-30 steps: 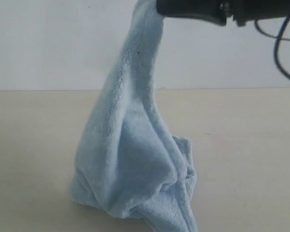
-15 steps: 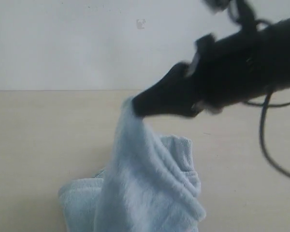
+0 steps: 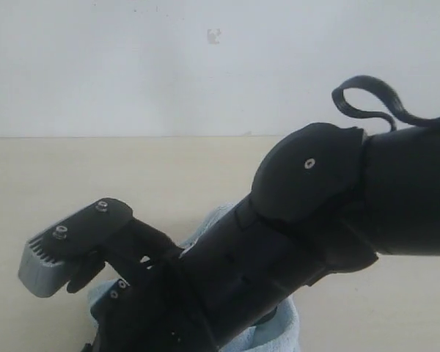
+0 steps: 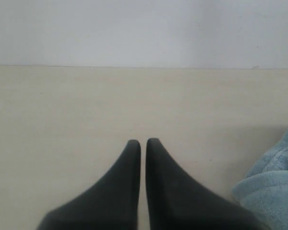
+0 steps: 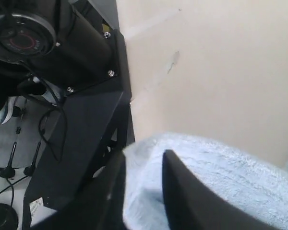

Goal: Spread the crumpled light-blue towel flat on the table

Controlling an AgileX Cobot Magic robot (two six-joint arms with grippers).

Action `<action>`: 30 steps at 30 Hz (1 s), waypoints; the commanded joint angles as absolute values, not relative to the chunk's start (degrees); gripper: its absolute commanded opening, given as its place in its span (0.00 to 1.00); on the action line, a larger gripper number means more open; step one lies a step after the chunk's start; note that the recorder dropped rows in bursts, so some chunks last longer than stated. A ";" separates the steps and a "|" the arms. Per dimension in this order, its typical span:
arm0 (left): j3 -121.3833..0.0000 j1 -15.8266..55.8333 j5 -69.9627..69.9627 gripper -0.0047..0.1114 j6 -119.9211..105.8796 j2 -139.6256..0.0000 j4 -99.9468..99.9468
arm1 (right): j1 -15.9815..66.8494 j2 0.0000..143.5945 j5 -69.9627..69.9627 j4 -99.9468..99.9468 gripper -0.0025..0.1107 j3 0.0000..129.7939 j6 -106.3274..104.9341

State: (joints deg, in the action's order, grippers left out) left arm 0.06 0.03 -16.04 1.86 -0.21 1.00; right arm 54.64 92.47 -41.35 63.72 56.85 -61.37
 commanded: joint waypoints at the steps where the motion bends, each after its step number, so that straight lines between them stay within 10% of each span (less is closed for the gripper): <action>1: 0.00 0.59 -15.86 0.07 1.84 0.00 0.99 | 54.79 92.50 -40.14 63.06 0.48 56.68 -59.85; 16: 0.00 0.59 -15.86 0.07 1.84 0.00 0.99 | 39.91 85.90 -28.03 8.15 0.55 56.68 -2.44; 30: 0.00 0.59 -15.86 0.07 1.84 0.00 0.99 | 33.76 98.81 -24.92 22.37 0.55 56.68 -9.66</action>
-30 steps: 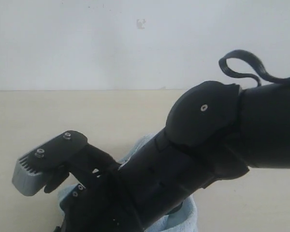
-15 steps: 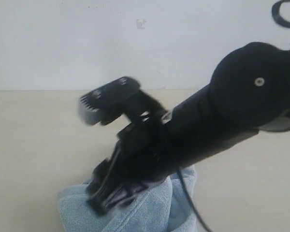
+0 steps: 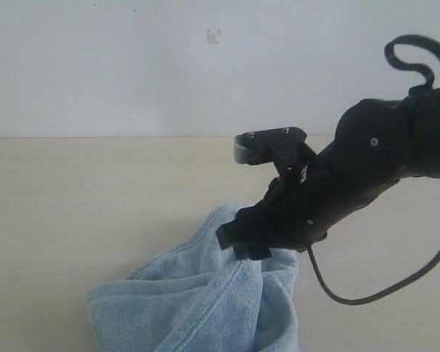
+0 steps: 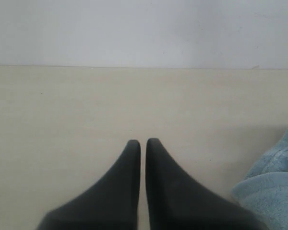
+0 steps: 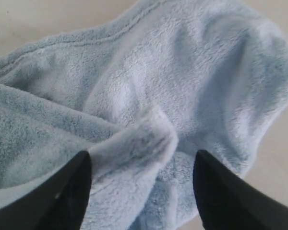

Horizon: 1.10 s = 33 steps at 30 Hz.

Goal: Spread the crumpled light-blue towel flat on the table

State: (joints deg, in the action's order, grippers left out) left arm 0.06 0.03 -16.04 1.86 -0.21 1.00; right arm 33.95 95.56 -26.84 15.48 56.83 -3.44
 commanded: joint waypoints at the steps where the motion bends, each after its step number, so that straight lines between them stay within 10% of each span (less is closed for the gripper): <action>1: 0.00 0.59 -15.86 0.07 1.84 0.00 0.99 | 33.76 99.53 -25.02 24.35 0.55 56.68 -10.88; 5: 0.00 0.59 -15.86 0.07 1.84 0.00 0.99 | 33.76 99.83 -27.33 36.13 0.46 56.80 -21.22; 10: 0.00 0.59 -15.86 0.07 1.84 0.00 0.99 | 34.41 98.51 -41.72 56.66 0.03 59.27 -43.08; 19: 0.00 0.59 -15.98 0.07 1.84 0.00 0.99 | 43.37 98.47 -69.34 79.17 0.03 60.69 -73.50; 33: 0.00 0.59 -15.98 0.07 1.84 0.00 0.99 | 33.09 98.36 -35.28 29.24 0.07 60.69 -28.29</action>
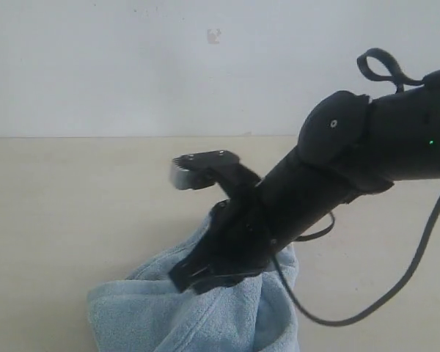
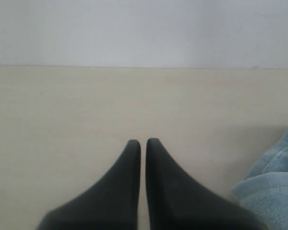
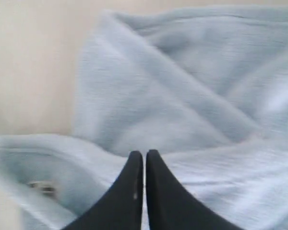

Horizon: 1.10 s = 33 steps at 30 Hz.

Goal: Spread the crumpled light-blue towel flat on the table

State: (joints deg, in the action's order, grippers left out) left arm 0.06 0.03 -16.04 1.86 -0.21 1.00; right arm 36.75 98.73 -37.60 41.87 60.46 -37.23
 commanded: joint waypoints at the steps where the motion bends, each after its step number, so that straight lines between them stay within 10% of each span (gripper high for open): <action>1: 0.00 0.59 -15.98 0.07 1.84 0.00 0.99 | 32.31 98.36 -35.28 29.24 0.12 60.69 -27.94; 8: 0.00 0.59 -15.87 0.07 1.84 0.00 0.99 | 30.87 98.98 -33.57 30.92 0.65 60.69 -23.60; 14: 0.00 0.59 -15.87 0.07 1.84 0.00 0.99 | 30.87 106.30 -32.32 34.65 0.61 60.69 -25.09; 19: 0.00 0.59 -15.87 0.07 1.84 0.00 0.99 | 30.98 105.09 -34.25 45.20 0.02 60.69 -35.40; 33: 0.00 0.59 -15.87 0.07 1.84 0.00 0.99 | 38.78 101.61 -67.61 83.41 0.03 60.69 -69.78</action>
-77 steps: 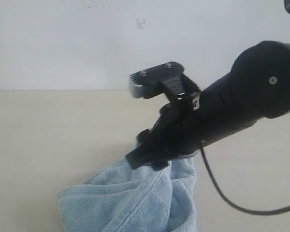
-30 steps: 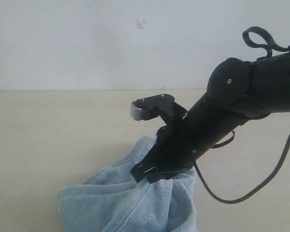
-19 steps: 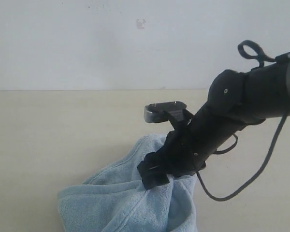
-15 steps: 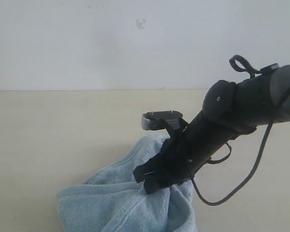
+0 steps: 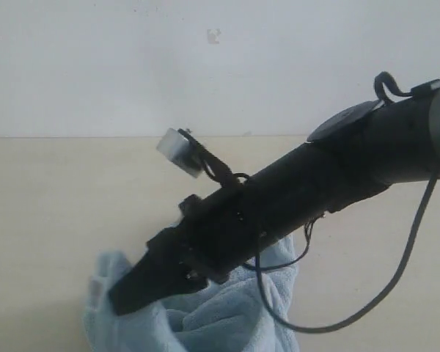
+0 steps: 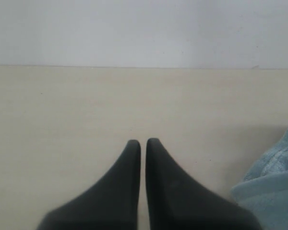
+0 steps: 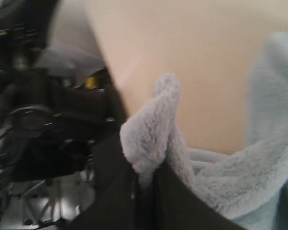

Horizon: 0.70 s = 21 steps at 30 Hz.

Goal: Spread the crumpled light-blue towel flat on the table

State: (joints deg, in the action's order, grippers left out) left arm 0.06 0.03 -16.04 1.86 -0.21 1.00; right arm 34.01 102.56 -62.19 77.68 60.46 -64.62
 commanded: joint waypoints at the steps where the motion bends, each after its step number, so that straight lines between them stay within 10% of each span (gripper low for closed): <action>1: 0.00 0.59 -15.87 0.07 1.84 0.00 0.99 | 40.74 101.61 -66.17 83.27 0.03 60.69 -69.78; 13: 0.00 0.59 -15.87 0.07 1.84 0.00 0.99 | 48.56 101.61 -55.41 71.22 0.07 60.69 -66.83; 21: 0.00 0.59 -15.87 0.07 1.84 0.00 0.99 | 48.56 101.61 -54.68 71.17 0.71 60.69 -66.14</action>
State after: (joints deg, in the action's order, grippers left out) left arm 0.06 0.03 -16.04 1.86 -0.21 1.00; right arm 48.59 102.13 -55.34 71.45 60.46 -66.53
